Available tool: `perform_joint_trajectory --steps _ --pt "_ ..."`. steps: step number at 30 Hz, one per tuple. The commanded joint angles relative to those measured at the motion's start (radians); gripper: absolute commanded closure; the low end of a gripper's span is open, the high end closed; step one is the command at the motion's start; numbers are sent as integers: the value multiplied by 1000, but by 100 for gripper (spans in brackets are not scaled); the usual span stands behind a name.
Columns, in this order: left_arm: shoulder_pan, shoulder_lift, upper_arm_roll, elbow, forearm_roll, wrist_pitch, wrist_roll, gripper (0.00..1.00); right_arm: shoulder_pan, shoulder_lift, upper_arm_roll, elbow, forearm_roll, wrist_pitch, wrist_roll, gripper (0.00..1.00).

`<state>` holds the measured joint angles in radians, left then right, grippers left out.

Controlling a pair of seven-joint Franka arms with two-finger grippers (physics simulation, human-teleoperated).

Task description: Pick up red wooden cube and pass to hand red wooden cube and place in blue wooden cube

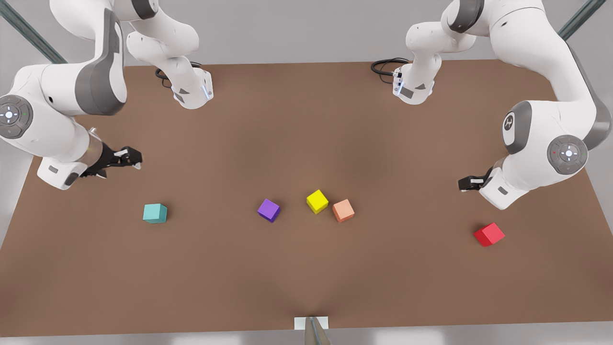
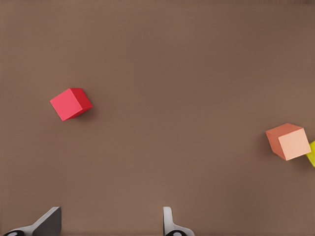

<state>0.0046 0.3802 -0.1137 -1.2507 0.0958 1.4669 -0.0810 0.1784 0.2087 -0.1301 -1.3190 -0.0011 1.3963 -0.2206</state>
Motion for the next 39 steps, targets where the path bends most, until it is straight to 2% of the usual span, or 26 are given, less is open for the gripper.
perform_joint_trajectory --steps 1,3,4,6,8,11,15,16,23,25,33,39 --pt "0 -1 0 0 1 1 -25 0 0 -2 0 1 1 12 -43 0" --pt "0 2 0 0 2 6 -26 0 -4 0 -2 1 1 15 -43 0" --pt "2 58 5 14 5 29 -26 0 -4 1 -8 0 3 16 -45 0" --pt "14 232 54 143 10 111 -68 0 -4 3 -8 -2 -2 24 -45 0" --pt "18 328 108 145 10 283 -68 0 -4 8 -8 -6 -5 33 -45 0" --pt "25 410 108 122 10 457 79 0 -4 9 -8 -12 -5 35 -46 0" --pt "86 408 117 53 -41 478 395 0 -4 11 -8 -16 -5 35 -48 0" --pt "91 408 149 53 -57 481 429 0 -4 12 -8 -17 -7 35 -48 0" --pt "150 439 166 56 -103 517 434 0 -4 18 -8 -17 -5 35 -48 0" --pt "152 436 167 19 -102 517 207 0 -2 18 -8 -17 -5 35 -46 0" --pt "169 434 189 -55 -105 590 -203 0 -2 21 -8 -25 -5 35 -49 0" --pt "172 439 189 -89 -102 642 -238 0 -2 23 -6 -25 -5 33 -51 0"
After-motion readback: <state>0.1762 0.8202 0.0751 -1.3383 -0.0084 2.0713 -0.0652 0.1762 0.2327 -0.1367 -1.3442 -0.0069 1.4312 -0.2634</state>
